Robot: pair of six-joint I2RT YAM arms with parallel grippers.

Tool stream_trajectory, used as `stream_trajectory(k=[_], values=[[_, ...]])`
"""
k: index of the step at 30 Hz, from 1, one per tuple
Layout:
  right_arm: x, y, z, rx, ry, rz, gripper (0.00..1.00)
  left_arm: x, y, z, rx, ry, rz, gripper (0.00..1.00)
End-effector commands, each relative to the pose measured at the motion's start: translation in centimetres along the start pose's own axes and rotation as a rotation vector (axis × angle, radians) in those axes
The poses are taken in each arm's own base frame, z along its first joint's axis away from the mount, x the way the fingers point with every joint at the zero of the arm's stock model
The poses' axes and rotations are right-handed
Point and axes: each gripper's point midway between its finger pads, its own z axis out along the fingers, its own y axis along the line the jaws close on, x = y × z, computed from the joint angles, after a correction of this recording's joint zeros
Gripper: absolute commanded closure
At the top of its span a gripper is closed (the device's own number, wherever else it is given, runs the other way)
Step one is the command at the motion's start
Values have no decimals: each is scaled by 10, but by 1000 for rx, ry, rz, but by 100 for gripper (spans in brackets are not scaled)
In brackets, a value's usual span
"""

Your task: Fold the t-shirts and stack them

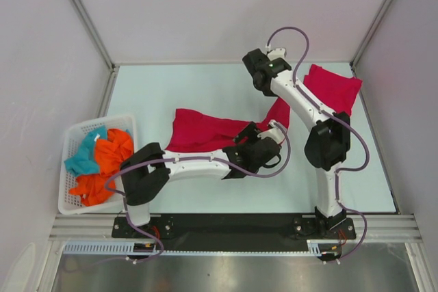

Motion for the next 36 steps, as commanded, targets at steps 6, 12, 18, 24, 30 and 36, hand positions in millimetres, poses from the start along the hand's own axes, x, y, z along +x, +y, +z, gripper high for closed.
stream_trajectory(k=[6,12,18,24,30,36], values=[[-1,-19,-1,17,-20,38,90,-9,-4,0,-4,-13,11,12],[10,-24,36,69,30,51,66,-1,2,-4,-16,-3,16,12],[0,-24,66,111,42,54,65,13,12,-9,-36,15,17,11],[-32,-29,75,114,8,65,65,23,15,-13,-37,29,1,11],[-37,-12,74,76,6,40,66,32,21,-11,-49,52,-21,10],[-23,21,50,7,2,-26,66,60,43,-23,-143,168,-110,10]])
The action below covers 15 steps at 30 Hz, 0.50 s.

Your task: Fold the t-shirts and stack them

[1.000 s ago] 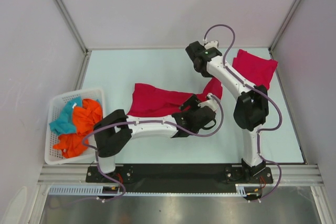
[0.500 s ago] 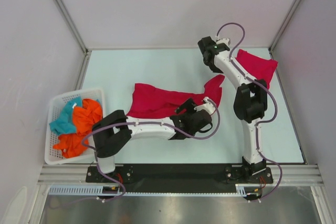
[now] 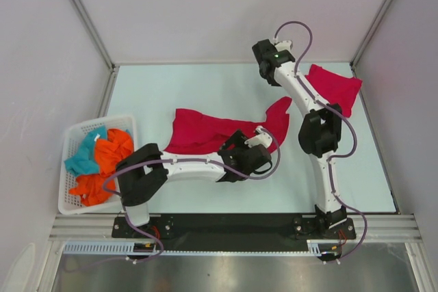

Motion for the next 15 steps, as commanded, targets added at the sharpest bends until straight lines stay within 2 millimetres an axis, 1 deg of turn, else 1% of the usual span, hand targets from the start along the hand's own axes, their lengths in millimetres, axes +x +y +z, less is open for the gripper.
stream_trajectory(k=[1,2,3,4,5,6,7,8,9,10,11,12,13,14,15], values=[[12,29,-27,-70,-9,-69,66,10,33,-18,-102,61,-157,10],[13,33,-32,-85,-12,-70,66,22,43,-22,-140,106,-144,10],[16,36,-36,-95,-10,-73,66,26,46,-24,-166,124,-202,10],[21,44,-44,-132,-3,-83,66,35,52,-28,-191,165,-194,10],[24,48,-48,-147,-1,-87,66,41,55,-31,-207,186,-212,10],[24,52,-53,-163,-9,-88,66,46,57,-31,-219,210,-282,10],[28,62,-64,-200,-14,-104,66,53,59,-33,-222,232,-305,10],[32,65,-69,-215,-15,-120,66,61,61,-36,-225,263,-319,10],[33,70,-76,-237,-22,-127,67,66,60,-37,-223,280,-372,11],[38,79,-83,-283,-12,-148,67,72,61,-40,-225,288,-390,11],[45,90,-94,-326,-13,-175,68,78,64,-44,-237,307,-393,11],[50,97,-101,-361,-7,-187,68,81,65,-46,-261,313,-435,12],[54,102,-105,-376,-7,-203,68,83,67,-48,-275,323,-444,12],[61,110,-116,-399,-14,-226,68,92,71,-51,-316,355,-446,12],[64,114,-120,-410,-14,-240,68,95,74,-53,-340,365,-445,12]])
